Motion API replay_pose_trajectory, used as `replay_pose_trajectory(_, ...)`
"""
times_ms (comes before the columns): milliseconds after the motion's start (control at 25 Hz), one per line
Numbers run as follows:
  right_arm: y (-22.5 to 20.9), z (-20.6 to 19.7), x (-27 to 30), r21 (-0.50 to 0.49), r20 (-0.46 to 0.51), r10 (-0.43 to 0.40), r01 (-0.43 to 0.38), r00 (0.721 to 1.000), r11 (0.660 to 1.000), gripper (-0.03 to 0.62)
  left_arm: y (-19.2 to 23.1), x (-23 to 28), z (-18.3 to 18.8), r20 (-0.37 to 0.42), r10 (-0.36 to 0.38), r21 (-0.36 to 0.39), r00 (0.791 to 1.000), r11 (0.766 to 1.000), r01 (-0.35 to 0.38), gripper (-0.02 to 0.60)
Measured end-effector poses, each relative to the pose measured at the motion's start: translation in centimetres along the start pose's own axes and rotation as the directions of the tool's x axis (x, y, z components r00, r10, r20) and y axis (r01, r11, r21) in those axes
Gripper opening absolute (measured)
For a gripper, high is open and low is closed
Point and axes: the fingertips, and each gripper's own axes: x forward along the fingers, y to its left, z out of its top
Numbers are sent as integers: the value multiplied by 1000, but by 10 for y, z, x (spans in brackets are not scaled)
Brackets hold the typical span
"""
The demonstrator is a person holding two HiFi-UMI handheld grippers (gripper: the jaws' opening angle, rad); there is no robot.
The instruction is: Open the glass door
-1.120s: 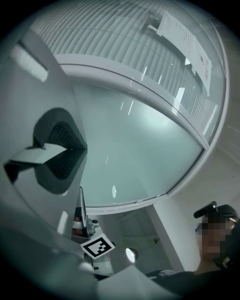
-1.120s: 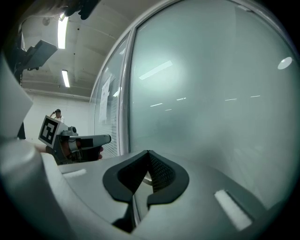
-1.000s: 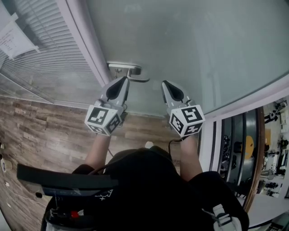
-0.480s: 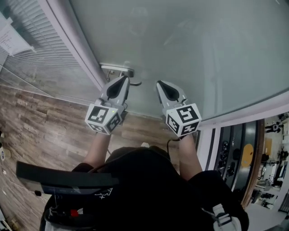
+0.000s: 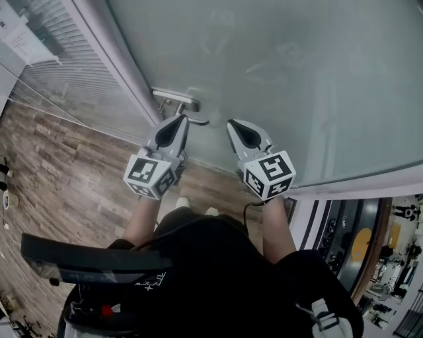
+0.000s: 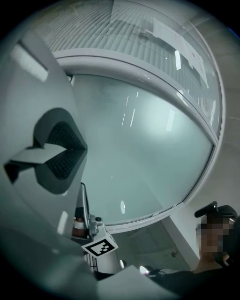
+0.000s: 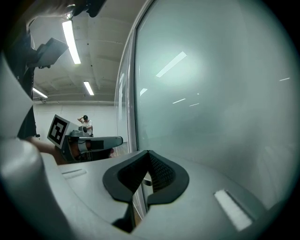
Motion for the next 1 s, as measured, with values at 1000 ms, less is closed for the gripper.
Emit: replay_pose_trajectory(1000,40,-107,96,-530,-293,-140,-39,946,847,150,97,-22,-47,-82,52,-19,995,998,-54,0)
